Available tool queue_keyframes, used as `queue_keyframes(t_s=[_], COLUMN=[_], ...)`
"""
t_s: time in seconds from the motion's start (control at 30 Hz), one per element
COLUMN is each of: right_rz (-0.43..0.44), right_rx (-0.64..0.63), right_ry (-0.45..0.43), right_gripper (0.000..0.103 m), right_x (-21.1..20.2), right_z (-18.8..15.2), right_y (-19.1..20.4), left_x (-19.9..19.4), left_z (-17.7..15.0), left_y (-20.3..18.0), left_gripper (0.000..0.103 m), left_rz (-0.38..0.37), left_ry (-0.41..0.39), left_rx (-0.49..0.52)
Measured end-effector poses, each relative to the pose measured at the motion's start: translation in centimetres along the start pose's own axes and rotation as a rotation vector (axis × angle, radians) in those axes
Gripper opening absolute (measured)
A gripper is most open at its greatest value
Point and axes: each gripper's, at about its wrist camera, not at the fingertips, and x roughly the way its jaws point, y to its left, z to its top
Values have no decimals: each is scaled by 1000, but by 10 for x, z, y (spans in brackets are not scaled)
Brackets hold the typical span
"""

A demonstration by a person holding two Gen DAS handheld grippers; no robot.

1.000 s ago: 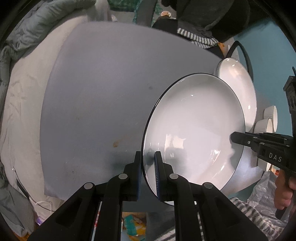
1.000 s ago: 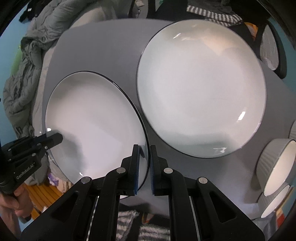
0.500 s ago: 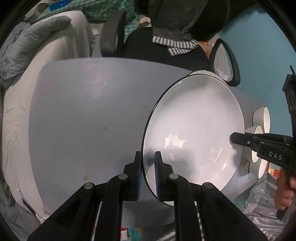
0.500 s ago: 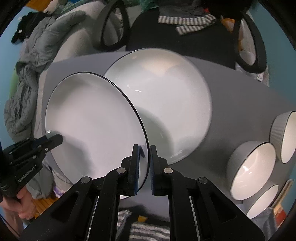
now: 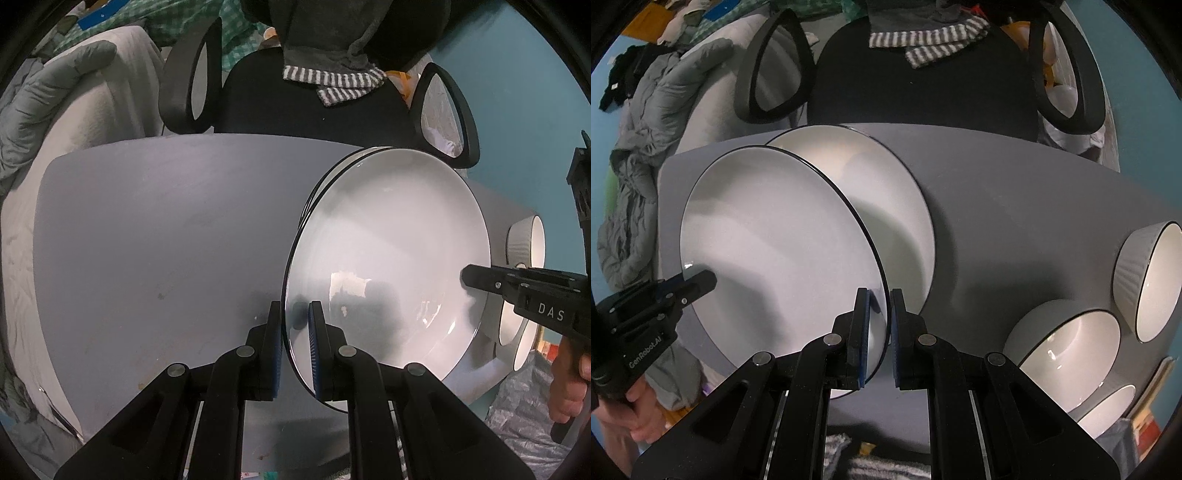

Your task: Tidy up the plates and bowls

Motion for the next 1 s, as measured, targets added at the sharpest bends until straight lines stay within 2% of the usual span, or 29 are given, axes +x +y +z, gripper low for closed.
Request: queue_keyframes(t_s=[0.2,0.63,0.73,0.87,1.0], right_rz=[9,32,59,104,98], right_rx=[13,86,123,183,197], right_ry=[25,59,64,75,79], right_gripper=[10,12,18,39,50], right_x=[9,17,17,15,11], right_z=[12,17,19,21,21], right_y=[-7,-20,-23,-24,-19], left_x=[11,19,19,17,9], left_z=[10,16,17,18,19], left_y=[-4,-13,-14,-18,-25], left_gripper=[13,13,13,13,13], left_rz=[17,50,59,73,90], left_ry=[18,39,40,33,11], left_rx=[-5,0,6,22,45])
